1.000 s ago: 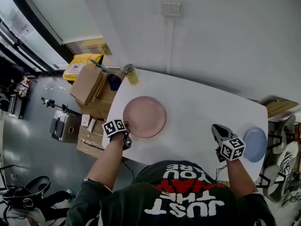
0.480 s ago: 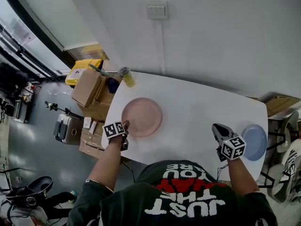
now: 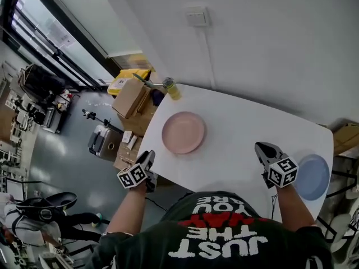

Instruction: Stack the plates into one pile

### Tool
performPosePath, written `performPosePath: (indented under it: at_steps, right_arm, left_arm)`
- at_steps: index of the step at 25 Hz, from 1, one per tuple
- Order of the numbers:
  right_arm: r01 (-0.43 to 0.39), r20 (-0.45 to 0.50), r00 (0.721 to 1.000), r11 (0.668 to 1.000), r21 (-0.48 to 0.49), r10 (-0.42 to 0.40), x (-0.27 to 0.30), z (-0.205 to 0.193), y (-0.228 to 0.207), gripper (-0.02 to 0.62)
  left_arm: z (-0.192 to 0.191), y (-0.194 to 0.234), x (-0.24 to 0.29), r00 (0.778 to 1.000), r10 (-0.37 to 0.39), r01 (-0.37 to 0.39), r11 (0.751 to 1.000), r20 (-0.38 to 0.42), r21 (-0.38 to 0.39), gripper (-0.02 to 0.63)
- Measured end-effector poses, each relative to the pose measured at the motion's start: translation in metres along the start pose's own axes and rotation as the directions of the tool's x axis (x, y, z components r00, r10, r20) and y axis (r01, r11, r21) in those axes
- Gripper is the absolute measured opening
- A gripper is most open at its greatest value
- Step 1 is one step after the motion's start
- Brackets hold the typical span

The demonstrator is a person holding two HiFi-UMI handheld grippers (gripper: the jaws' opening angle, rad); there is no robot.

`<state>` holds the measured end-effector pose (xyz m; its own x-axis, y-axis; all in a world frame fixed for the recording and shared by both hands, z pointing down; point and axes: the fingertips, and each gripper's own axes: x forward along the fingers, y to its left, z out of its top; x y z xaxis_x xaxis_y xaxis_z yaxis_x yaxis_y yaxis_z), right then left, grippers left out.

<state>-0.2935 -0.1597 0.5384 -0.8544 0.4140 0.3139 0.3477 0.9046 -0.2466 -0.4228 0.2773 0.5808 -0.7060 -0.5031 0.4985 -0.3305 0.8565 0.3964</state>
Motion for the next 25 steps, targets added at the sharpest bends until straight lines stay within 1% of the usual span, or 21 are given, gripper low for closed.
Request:
performPosePath:
  at_steps: [3, 5, 7, 9, 11, 13, 16, 18, 20, 23, 25]
  right_arm:
    - [-0.038, 0.022, 0.999, 0.999, 0.001, 0.038, 0.018, 0.003, 0.025, 0.011]
    - [-0.049, 0.02, 0.999, 0.999, -0.016, 0.049, 0.031, 0.005, 0.046, 0.011]
    - [-0.047, 0.015, 0.999, 0.998, -0.028, 0.048, 0.046, 0.006, 0.069, 0.011]
    - [-0.027, 0.023, 0.999, 0.999, -0.029, 0.028, 0.066, 0.008, 0.094, 0.011]
    - [0.015, 0.035, 0.999, 0.999, -0.029, -0.014, 0.09, 0.011, 0.121, 0.011]
    - [0.082, 0.051, 0.995, 0.997, -0.005, -0.082, 0.115, 0.014, 0.147, 0.011]
    - [0.181, 0.092, 0.977, 0.978, 0.102, -0.19, 0.151, 0.019, 0.19, 0.011]
    - [0.224, 0.092, 0.968, 0.969, 0.106, -0.234, 0.166, 0.019, 0.22, 0.011]
    - [0.271, 0.09, 0.956, 0.957, 0.104, -0.28, 0.174, 0.02, 0.239, 0.011]
    - [0.321, 0.082, 0.94, 0.94, 0.116, -0.331, 0.178, 0.016, 0.257, 0.011]
    - [0.337, 0.089, 0.933, 0.934, 0.118, -0.348, 0.177, 0.018, 0.262, 0.011]
  left_arm:
    - [0.013, 0.002, -0.02, 0.999, -0.034, 0.032, 0.998, 0.04, 0.06, 0.067]
    - [0.028, 0.008, -0.021, 0.994, -0.08, 0.074, 0.994, 0.07, 0.076, 0.049]
    - [0.041, 0.017, -0.016, 0.986, -0.145, 0.137, 0.987, 0.088, 0.085, 0.048]
    - [0.053, 0.031, -0.008, 0.971, -0.224, 0.214, 0.969, 0.078, 0.121, 0.048]
    - [0.062, 0.05, 0.002, 0.949, -0.312, 0.301, 0.938, 0.042, 0.173, 0.048]
    - [0.069, 0.074, 0.011, 0.921, -0.389, 0.381, 0.899, -0.009, 0.214, 0.048]
    - [0.087, 0.11, 0.015, 0.884, -0.456, 0.468, 0.846, -0.108, 0.256, 0.049]
    - [0.096, 0.126, 0.012, 0.853, -0.498, 0.521, 0.814, -0.153, 0.257, 0.049]
    - [0.103, 0.132, 0.015, 0.826, -0.536, 0.563, 0.787, -0.173, 0.254, 0.049]
    - [0.106, 0.128, 0.02, 0.8, -0.569, 0.6, 0.76, -0.191, 0.249, 0.049]
    - [0.101, 0.116, 0.023, 0.781, -0.586, 0.624, 0.739, -0.214, 0.253, 0.049]
